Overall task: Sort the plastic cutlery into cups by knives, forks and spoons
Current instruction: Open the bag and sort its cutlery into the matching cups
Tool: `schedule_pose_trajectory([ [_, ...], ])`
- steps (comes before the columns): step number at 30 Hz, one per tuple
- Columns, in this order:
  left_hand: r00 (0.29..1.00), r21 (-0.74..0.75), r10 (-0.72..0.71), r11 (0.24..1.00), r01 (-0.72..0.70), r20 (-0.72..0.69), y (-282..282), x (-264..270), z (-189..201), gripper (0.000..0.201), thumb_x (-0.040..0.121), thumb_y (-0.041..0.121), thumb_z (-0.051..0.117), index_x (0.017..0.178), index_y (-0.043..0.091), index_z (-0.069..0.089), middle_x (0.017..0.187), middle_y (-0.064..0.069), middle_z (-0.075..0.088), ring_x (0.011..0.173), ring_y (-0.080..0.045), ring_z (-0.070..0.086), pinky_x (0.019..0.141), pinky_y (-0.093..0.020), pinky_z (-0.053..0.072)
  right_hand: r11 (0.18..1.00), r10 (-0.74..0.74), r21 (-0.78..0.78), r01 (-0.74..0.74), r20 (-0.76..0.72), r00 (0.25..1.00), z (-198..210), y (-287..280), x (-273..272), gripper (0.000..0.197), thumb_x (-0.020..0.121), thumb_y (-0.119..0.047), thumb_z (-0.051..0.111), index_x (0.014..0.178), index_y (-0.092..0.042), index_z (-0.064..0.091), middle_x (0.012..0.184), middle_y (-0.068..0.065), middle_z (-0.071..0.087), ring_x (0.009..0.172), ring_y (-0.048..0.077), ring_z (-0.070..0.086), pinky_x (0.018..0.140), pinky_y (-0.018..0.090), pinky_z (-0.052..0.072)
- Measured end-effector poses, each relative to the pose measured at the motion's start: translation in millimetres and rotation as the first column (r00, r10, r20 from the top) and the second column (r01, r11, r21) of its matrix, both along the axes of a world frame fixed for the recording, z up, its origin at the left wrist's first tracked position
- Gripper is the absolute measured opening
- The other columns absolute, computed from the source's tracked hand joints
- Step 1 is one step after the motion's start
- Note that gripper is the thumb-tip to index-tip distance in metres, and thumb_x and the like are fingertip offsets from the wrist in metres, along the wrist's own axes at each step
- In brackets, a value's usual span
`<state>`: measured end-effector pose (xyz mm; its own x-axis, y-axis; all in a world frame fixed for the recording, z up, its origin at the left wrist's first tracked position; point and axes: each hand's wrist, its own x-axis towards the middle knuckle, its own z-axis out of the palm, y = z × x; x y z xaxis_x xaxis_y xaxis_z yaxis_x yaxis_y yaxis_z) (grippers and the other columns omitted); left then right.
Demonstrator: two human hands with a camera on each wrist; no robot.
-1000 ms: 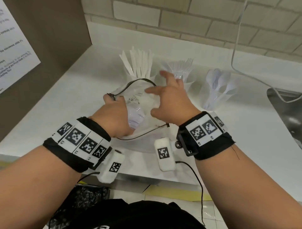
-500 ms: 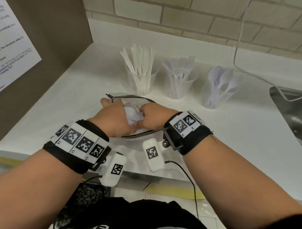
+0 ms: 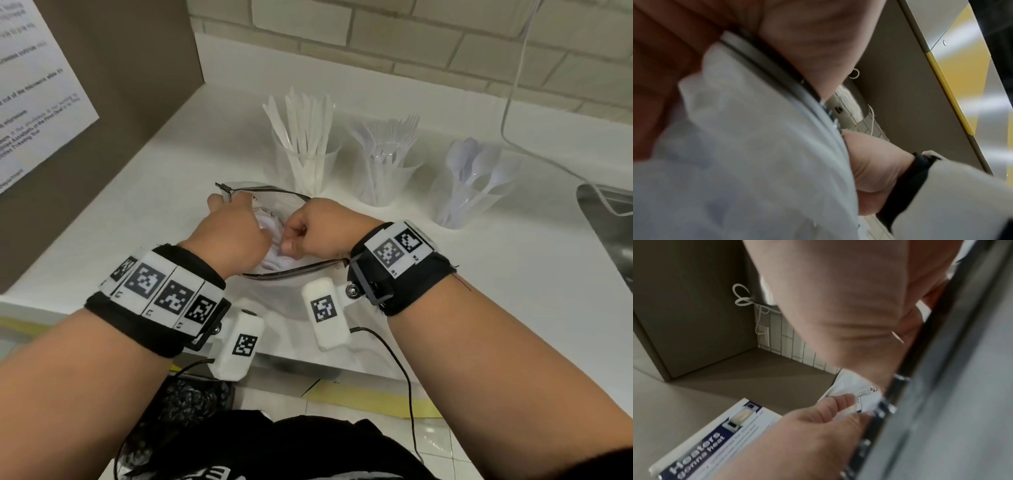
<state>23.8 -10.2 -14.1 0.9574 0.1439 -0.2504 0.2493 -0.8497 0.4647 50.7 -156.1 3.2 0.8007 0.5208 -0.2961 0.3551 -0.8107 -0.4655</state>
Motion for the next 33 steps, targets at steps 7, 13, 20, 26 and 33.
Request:
schedule_pose_trajectory([
  [7, 0.997, 0.107, -0.071, 0.992, 0.071, -0.003, 0.0, -4.3, -1.4, 0.073, 0.086, 0.038, 0.065, 0.144, 0.012, 0.028, 0.139, -0.017, 0.031, 0.105, -0.037, 0.056, 0.074, -0.031, 0.035, 0.961, 0.044, -0.273, -0.041, 0.006, 0.999, -13.7, 15.0, 2.4, 0.062, 0.085, -0.053, 0.061, 0.126, -0.008, 0.053, 0.117, 0.009, 0.06, 0.107, 0.026, 0.057, 0.091, 0.035, 0.048],
  [13, 0.999, 0.04, -0.044, 0.998, 0.043, 0.011, 2.4, -4.1, -2.9, 0.059, 0.093, 0.032, 0.056, 0.14, 0.008, 0.03, 0.141, -0.019, 0.028, 0.107, -0.037, 0.055, 0.078, -0.031, 0.035, 0.961, 0.0, -0.276, -0.004, -0.014, 1.0, -6.2, 17.5, 5.0, 0.049, 0.094, -0.047, 0.05, 0.12, -0.006, 0.06, 0.12, 0.01, 0.063, 0.109, 0.025, 0.059, 0.095, 0.032, 0.047],
  [20, 0.99, -0.027, -0.138, 0.99, 0.137, -0.04, 3.9, -3.9, -2.1, 0.051, 0.094, 0.022, 0.053, 0.136, 0.006, 0.029, 0.141, -0.022, 0.025, 0.108, -0.029, 0.049, 0.079, -0.025, 0.033, 0.917, 0.091, -0.385, -0.101, -0.044, 0.995, -3.5, 24.6, 12.5, 0.028, 0.094, -0.034, 0.052, 0.1, -0.008, 0.059, 0.097, 0.005, 0.06, 0.094, 0.023, 0.056, 0.061, 0.021, 0.04],
  [26, 0.992, -0.029, -0.124, 0.992, 0.123, -0.033, 5.2, -5.2, -2.4, 0.059, 0.092, 0.023, 0.058, 0.139, 0.005, 0.027, 0.139, -0.023, 0.029, 0.121, -0.03, 0.044, 0.082, -0.025, 0.032, 0.926, 0.088, -0.361, -0.11, -0.075, 0.993, -6.5, 23.1, 13.1, 0.026, 0.095, -0.037, 0.05, 0.093, -0.011, 0.051, 0.076, -0.001, 0.05, 0.078, 0.019, 0.051, 0.053, 0.021, 0.035],
  [33, 0.993, -0.053, -0.112, 0.992, 0.111, -0.022, 5.8, -7.3, -2.8, 0.046, 0.093, 0.02, 0.055, 0.132, 0.008, 0.035, 0.134, -0.021, 0.031, 0.093, -0.025, 0.047, 0.077, -0.027, 0.035, 0.942, 0.032, -0.329, -0.07, -0.12, 0.992, -8.1, 21.3, 8.0, 0.038, 0.095, -0.048, 0.049, 0.081, -0.013, 0.048, 0.07, -0.003, 0.044, 0.069, 0.016, 0.046, 0.052, 0.021, 0.028],
])
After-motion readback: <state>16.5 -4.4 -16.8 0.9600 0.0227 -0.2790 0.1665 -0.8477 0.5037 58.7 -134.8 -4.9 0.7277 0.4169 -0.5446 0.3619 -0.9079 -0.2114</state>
